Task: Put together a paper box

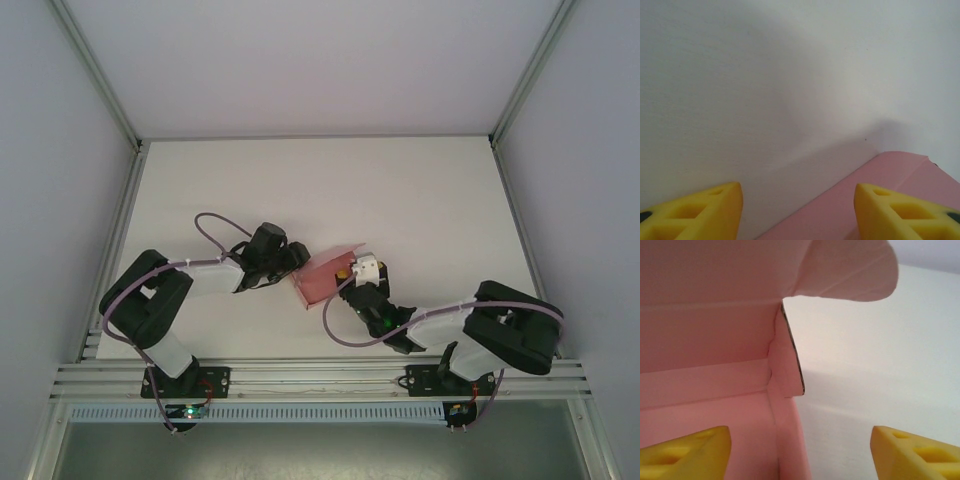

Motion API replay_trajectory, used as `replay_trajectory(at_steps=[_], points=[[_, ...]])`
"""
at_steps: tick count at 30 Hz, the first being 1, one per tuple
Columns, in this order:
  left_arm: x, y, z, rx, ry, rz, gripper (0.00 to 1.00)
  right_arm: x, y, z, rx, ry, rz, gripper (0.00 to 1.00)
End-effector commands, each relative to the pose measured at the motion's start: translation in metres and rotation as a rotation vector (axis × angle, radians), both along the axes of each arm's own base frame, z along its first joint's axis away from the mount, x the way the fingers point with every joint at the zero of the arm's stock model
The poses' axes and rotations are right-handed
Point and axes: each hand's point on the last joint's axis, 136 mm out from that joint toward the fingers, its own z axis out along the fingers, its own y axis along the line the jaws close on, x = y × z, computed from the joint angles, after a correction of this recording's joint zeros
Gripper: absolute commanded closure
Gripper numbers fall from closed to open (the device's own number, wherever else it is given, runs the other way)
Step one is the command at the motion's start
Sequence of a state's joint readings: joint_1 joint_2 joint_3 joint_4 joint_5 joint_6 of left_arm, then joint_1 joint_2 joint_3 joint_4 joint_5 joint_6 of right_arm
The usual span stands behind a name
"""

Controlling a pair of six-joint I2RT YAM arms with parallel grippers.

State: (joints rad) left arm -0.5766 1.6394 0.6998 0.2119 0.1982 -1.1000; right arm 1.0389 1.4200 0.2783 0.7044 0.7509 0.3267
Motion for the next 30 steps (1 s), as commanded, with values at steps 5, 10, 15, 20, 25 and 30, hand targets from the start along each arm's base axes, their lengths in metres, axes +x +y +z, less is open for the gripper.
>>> replay_trajectory(at_steps=[5, 10, 15, 20, 25, 30], points=[[0.011, -0.005, 0.008, 0.056, -0.069, -0.021, 0.39, -0.016, 0.011, 0.017, 0.017, 0.087, 0.118, 0.02], [0.014, -0.008, 0.012, 0.077, -0.088, -0.048, 0.39, -0.037, 0.001, 0.023, -0.001, 0.161, 0.198, 0.02], [0.015, -0.011, 0.013, 0.104, -0.096, -0.077, 0.39, -0.039, -0.015, 0.066, 0.031, 0.123, 0.205, 0.02], [0.015, -0.014, 0.01, 0.128, -0.093, -0.106, 0.39, -0.01, -0.027, 0.138, 0.216, 0.052, 0.132, 0.02], [0.015, -0.014, 0.008, 0.153, -0.092, -0.124, 0.39, 0.031, -0.011, 0.143, 0.202, 0.118, 0.097, 0.02], [0.014, -0.014, 0.009, 0.177, -0.099, -0.142, 0.38, 0.052, 0.0, 0.119, 0.129, 0.192, 0.066, 0.02]])
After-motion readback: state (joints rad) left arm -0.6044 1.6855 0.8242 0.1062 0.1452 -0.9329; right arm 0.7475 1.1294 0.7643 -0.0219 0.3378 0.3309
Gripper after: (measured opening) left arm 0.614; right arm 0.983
